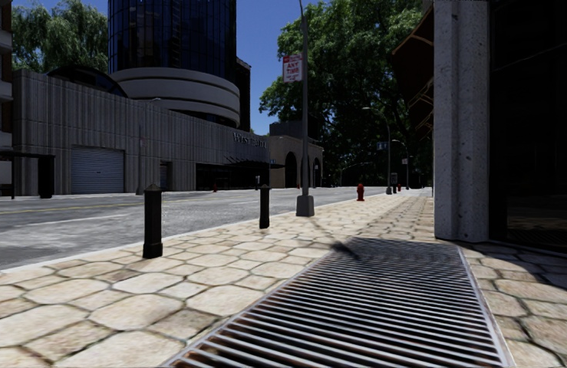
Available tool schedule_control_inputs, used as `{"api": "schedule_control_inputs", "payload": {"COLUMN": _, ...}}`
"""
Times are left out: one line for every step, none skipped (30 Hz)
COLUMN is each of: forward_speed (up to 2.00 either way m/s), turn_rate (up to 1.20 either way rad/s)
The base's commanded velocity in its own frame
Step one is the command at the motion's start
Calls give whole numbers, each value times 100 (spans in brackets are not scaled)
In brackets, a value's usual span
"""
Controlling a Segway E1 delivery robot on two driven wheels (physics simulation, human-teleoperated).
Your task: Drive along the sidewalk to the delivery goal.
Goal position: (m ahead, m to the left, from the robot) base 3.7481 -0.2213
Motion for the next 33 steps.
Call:
{"api": "schedule_control_inputs", "payload": {"forward_speed": 184, "turn_rate": 0}}
{"api": "schedule_control_inputs", "payload": {"forward_speed": 184, "turn_rate": 0}}
{"api": "schedule_control_inputs", "payload": {"forward_speed": 184, "turn_rate": 0}}
{"api": "schedule_control_inputs", "payload": {"forward_speed": 184, "turn_rate": 0}}
{"api": "schedule_control_inputs", "payload": {"forward_speed": 184, "turn_rate": 0}}
{"api": "schedule_control_inputs", "payload": {"forward_speed": 184, "turn_rate": 0}}
{"api": "schedule_control_inputs", "payload": {"forward_speed": 184, "turn_rate": 0}}
{"api": "schedule_control_inputs", "payload": {"forward_speed": 184, "turn_rate": 0}}
{"api": "schedule_control_inputs", "payload": {"forward_speed": 184, "turn_rate": 0}}
{"api": "schedule_control_inputs", "payload": {"forward_speed": 184, "turn_rate": 0}}
{"api": "schedule_control_inputs", "payload": {"forward_speed": 184, "turn_rate": 0}}
{"api": "schedule_control_inputs", "payload": {"forward_speed": 184, "turn_rate": 0}}
{"api": "schedule_control_inputs", "payload": {"forward_speed": 184, "turn_rate": 0}}
{"api": "schedule_control_inputs", "payload": {"forward_speed": 184, "turn_rate": 0}}
{"api": "schedule_control_inputs", "payload": {"forward_speed": 184, "turn_rate": 0}}
{"api": "schedule_control_inputs", "payload": {"forward_speed": 184, "turn_rate": 0}}
{"api": "schedule_control_inputs", "payload": {"forward_speed": 184, "turn_rate": 0}}
{"api": "schedule_control_inputs", "payload": {"forward_speed": 184, "turn_rate": 0}}
{"api": "schedule_control_inputs", "payload": {"forward_speed": 185, "turn_rate": 0}}
{"api": "schedule_control_inputs", "payload": {"forward_speed": 185, "turn_rate": 0}}
{"api": "schedule_control_inputs", "payload": {"forward_speed": 185, "turn_rate": 0}}
{"api": "schedule_control_inputs", "payload": {"forward_speed": 185, "turn_rate": 0}}
{"api": "schedule_control_inputs", "payload": {"forward_speed": 185, "turn_rate": 0}}
{"api": "schedule_control_inputs", "payload": {"forward_speed": 185, "turn_rate": 0}}
{"api": "schedule_control_inputs", "payload": {"forward_speed": 185, "turn_rate": 0}}
{"api": "schedule_control_inputs", "payload": {"forward_speed": 185, "turn_rate": 0}}
{"api": "schedule_control_inputs", "payload": {"forward_speed": 185, "turn_rate": 0}}
{"api": "schedule_control_inputs", "payload": {"forward_speed": 185, "turn_rate": 0}}
{"api": "schedule_control_inputs", "payload": {"forward_speed": 185, "turn_rate": 0}}
{"api": "schedule_control_inputs", "payload": {"forward_speed": 185, "turn_rate": 0}}
{"api": "schedule_control_inputs", "payload": {"forward_speed": 185, "turn_rate": 0}}
{"api": "schedule_control_inputs", "payload": {"forward_speed": 185, "turn_rate": 0}}
{"api": "schedule_control_inputs", "payload": {"forward_speed": 185, "turn_rate": 0}}
